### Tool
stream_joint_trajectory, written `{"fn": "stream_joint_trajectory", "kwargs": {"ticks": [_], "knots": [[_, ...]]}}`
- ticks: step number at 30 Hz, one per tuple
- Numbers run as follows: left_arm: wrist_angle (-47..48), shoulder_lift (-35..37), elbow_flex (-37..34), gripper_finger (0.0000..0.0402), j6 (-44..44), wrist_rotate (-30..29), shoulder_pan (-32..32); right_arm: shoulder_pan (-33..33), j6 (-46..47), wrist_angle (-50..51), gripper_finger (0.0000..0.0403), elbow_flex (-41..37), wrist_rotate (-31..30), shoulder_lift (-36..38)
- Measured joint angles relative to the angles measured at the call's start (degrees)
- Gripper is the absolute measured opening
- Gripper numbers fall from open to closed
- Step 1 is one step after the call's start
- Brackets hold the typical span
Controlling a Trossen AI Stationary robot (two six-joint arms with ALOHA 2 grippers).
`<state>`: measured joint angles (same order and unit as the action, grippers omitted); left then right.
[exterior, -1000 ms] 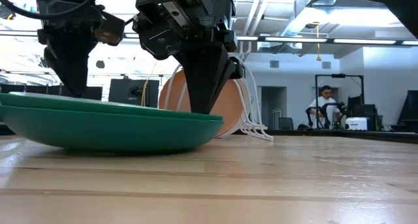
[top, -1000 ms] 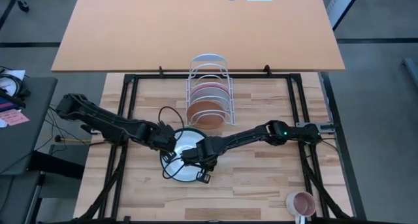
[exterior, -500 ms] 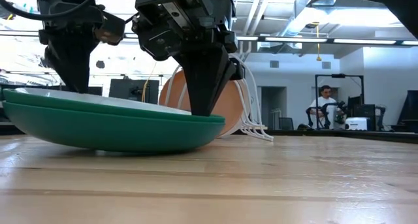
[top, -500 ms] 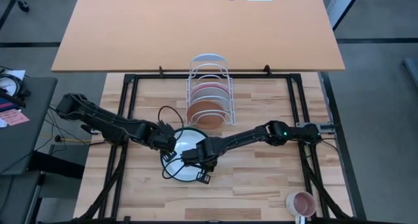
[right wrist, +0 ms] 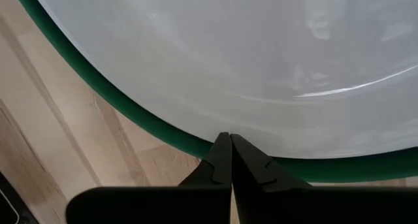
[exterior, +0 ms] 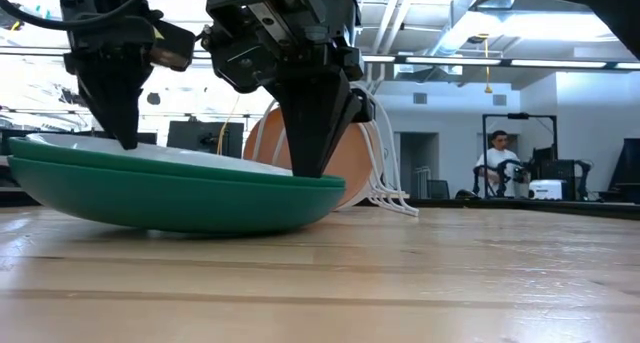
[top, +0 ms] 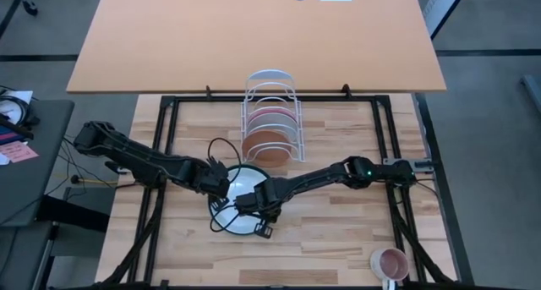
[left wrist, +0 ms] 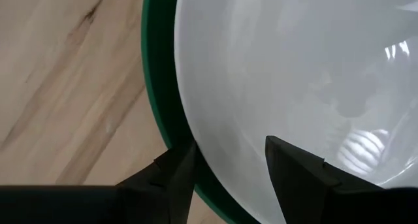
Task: Sort dishes
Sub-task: Put the white plate on the dish rack
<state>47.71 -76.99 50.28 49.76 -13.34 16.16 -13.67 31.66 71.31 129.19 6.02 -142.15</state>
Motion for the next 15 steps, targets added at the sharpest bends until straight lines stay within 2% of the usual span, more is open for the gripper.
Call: {"fn": "stream_joint_trajectory", "kwargs": {"ticks": [7, 10, 15], "knots": [[-0.6, 0.0, 0.0, 0.0151, -1.3, -0.2, 0.0, -0.2, -0.1, 0.0, 0.0004, 0.0, -0.1, 0.0], [-0.5, 0.0, 0.0, 0.0118, -1.5, -0.2, -0.1, -0.2, -0.2, 0.0, 0.0004, 0.0, -0.1, 0.0], [-0.7, 0.0, 0.0, 0.0041, -2.0, 0.0, -0.7, -0.2, -0.2, 0.1, 0.0004, 0.0, 0.3, 0.0]]}}
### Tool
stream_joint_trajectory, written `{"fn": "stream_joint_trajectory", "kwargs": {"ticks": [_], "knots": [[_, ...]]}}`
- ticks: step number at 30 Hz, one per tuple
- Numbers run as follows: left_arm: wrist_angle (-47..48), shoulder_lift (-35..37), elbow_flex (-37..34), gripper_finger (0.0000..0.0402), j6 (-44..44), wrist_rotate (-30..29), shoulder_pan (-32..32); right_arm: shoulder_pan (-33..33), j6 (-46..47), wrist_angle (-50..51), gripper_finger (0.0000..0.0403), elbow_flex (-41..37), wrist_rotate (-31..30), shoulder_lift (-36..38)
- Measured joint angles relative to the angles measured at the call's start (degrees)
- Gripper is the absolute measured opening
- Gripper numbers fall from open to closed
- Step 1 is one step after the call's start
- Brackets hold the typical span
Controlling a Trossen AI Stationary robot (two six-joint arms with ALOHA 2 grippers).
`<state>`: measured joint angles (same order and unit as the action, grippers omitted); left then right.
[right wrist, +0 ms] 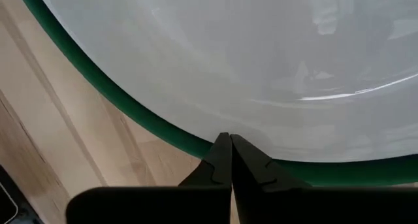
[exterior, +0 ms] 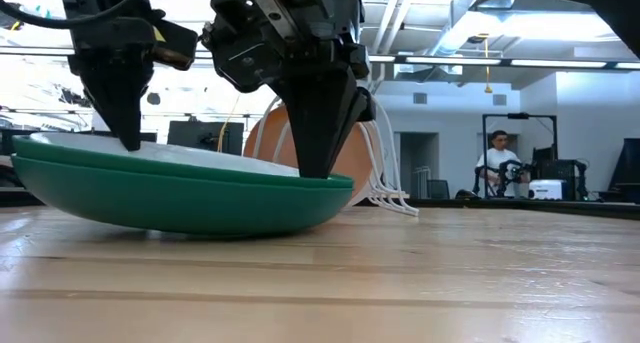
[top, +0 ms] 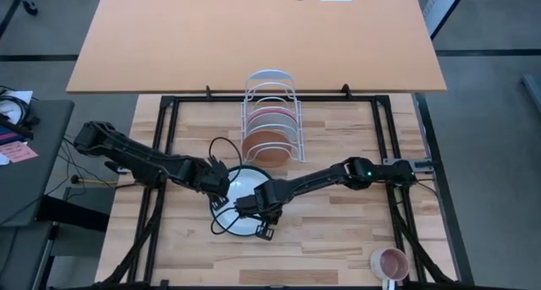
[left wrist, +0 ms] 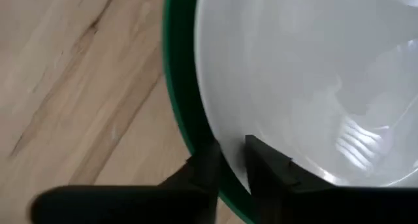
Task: Sort dishes
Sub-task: Put the white plate on the dish rack
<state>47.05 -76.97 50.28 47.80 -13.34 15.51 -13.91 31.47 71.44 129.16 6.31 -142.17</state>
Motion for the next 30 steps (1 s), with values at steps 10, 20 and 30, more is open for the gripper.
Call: {"fn": "stream_joint_trajectory", "kwargs": {"ticks": [10, 20, 30], "knots": [[-1.4, 0.5, 0.0, 0.0, -3.2, 0.5, -0.4, 0.1, -0.1, -0.3, 0.0004, 0.2, -2.4, 0.1], [1.4, 0.5, 0.0, 0.0006, 1.7, -4.0, -0.2, 0.1, 0.0, -0.6, 0.0004, 0.1, -2.3, 0.0], [3.1, 0.5, 0.0, 0.0052, 7.2, 1.1, 0.1, 0.2, 0.0, -0.9, 0.0004, 0.1, -1.9, 0.0]]}}
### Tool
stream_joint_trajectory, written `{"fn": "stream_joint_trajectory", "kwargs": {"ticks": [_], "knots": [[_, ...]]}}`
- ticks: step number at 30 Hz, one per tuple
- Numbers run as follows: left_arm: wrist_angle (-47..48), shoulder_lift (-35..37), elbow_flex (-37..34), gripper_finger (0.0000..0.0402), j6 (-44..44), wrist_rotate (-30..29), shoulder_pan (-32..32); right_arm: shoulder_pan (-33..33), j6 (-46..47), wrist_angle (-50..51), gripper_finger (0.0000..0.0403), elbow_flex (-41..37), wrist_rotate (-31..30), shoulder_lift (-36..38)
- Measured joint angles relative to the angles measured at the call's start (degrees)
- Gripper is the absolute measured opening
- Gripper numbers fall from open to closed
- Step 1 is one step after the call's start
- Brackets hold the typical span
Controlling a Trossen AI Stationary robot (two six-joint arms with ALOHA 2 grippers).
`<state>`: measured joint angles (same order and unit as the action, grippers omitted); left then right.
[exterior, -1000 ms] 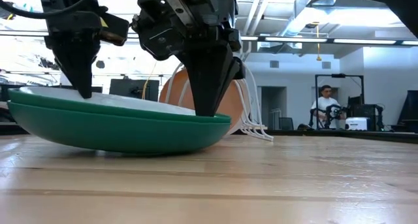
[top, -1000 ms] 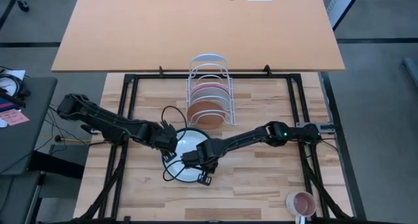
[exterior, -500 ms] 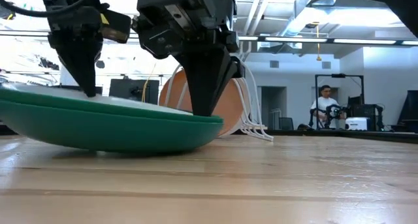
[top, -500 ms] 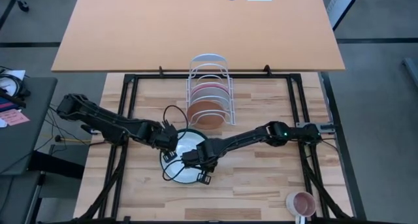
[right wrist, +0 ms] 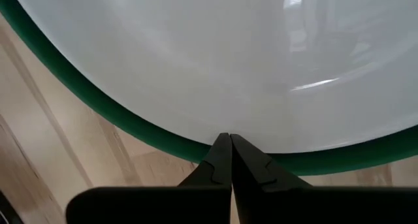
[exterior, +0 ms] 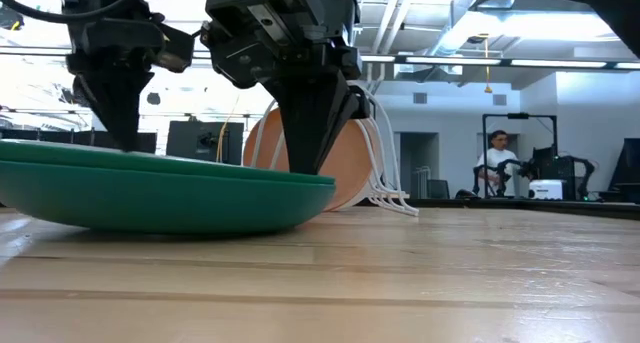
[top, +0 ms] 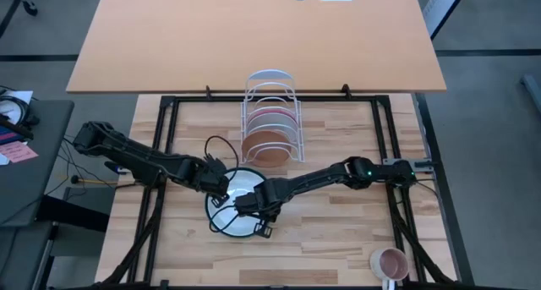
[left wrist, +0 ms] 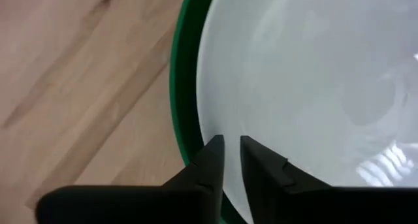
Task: Sort dishes
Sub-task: Put the white plate on the dish rack
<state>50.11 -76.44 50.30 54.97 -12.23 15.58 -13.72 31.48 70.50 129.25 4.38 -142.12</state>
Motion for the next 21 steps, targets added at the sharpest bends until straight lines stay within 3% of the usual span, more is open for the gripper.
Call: {"fn": "stream_joint_trajectory", "kwargs": {"ticks": [10, 21], "knots": [[8.6, 0.0, 0.0, 0.009, 5.0, -1.5, 0.8, 0.0, 0.2, -0.5, 0.0004, 0.0, 0.3, 0.0], [5.0, 0.0, 0.0, 0.0091, 1.6, -2.4, 1.7, -0.1, 0.2, -0.1, 0.0004, -0.1, 0.6, 0.0]]}}
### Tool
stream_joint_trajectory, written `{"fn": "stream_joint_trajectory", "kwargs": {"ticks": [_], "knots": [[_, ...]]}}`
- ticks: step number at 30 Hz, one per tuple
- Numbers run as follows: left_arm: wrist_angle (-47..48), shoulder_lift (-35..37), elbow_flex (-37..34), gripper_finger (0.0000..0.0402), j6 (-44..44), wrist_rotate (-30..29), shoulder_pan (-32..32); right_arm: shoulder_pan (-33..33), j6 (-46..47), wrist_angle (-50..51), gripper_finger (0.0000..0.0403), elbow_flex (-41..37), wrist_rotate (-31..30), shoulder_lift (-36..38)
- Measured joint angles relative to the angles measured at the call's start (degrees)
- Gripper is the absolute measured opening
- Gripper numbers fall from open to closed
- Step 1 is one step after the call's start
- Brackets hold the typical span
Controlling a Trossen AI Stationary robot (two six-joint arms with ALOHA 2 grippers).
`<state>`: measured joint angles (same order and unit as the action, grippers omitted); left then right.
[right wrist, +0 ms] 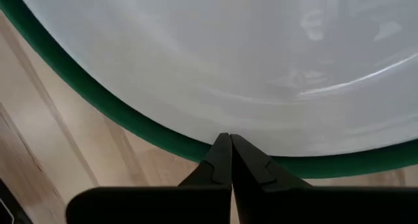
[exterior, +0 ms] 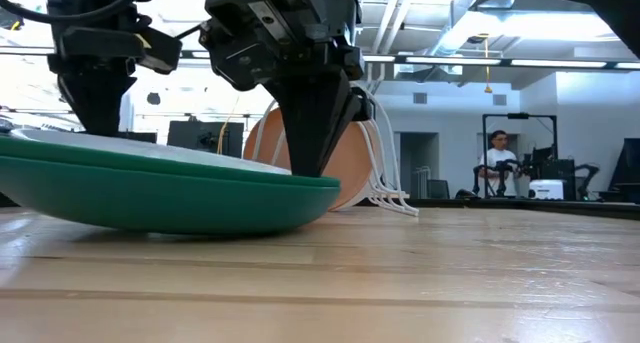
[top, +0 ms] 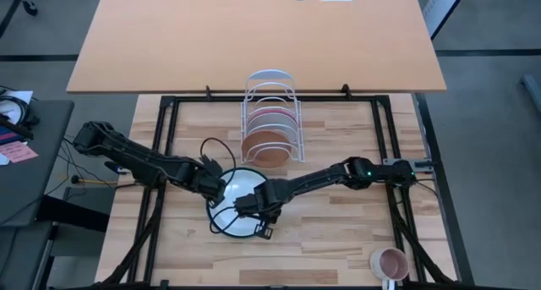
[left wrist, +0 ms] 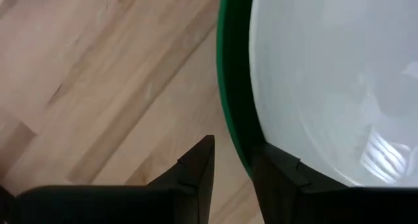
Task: Sort dishes
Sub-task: Put the white plate on the dish rack
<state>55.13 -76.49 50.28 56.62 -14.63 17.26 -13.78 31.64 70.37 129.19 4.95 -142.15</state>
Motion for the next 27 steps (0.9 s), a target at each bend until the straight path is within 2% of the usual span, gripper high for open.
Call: {"fn": "stream_joint_trajectory", "kwargs": {"ticks": [5, 9, 17, 27], "knots": [[1.0, 0.1, 0.9, 0.0091, -4.7, 0.0, 0.1, 0.0, 0.0, -0.5, 0.0004, 0.0, -0.1, 0.0], [-0.9, 0.1, 0.9, 0.0091, -8.0, 2.7, 0.9, 0.0, 0.0, 0.1, 0.0004, 0.0, 0.2, 0.0], [-5.0, 0.0, 0.9, 0.0091, -8.2, 2.9, 2.7, 0.4, -0.2, -3.9, 0.0004, 0.0, -0.8, -0.8], [-5.2, 0.0, 0.9, 0.0091, -8.1, 1.8, 4.2, 0.5, -0.4, -2.5, 0.0004, 0.0, -0.5, -0.3]]}}
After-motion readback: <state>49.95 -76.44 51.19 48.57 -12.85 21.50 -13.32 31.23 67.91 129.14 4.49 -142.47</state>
